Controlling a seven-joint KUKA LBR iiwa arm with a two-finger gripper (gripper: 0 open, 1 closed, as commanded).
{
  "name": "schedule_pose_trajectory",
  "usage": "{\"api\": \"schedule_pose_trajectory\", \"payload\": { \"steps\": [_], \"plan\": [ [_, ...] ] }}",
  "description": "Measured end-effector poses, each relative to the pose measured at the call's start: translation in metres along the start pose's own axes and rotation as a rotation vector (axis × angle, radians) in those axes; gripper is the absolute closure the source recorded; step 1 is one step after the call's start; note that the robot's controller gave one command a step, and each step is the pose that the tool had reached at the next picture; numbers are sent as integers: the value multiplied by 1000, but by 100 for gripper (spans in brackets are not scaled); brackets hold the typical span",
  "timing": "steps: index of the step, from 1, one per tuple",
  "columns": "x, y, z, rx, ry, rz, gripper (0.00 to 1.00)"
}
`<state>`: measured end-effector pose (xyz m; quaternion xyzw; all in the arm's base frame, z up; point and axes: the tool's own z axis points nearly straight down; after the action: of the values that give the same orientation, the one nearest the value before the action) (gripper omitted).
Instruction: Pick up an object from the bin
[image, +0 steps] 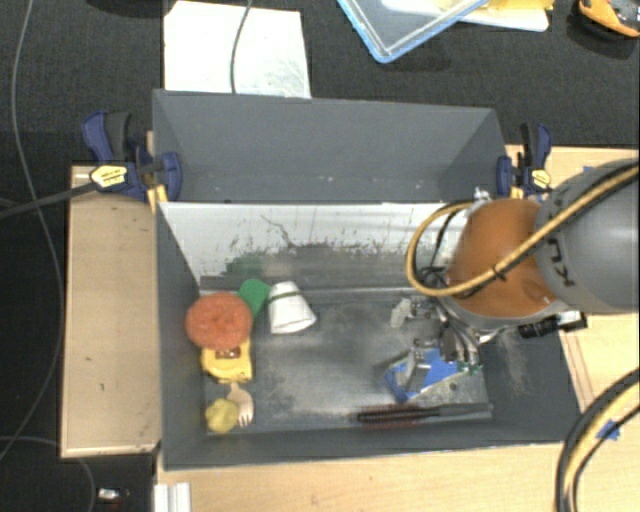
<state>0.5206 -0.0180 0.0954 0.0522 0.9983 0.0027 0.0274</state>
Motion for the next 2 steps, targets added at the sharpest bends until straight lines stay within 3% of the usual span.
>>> {"api": "schedule_pose_trajectory", "payload": {
  "steps": [1, 2],
  "plan": [
    [0, -32, 17, 0, 4, 25, 0],
    [-4, -38, 19, 2, 1, -53, 0]
  ]
}}
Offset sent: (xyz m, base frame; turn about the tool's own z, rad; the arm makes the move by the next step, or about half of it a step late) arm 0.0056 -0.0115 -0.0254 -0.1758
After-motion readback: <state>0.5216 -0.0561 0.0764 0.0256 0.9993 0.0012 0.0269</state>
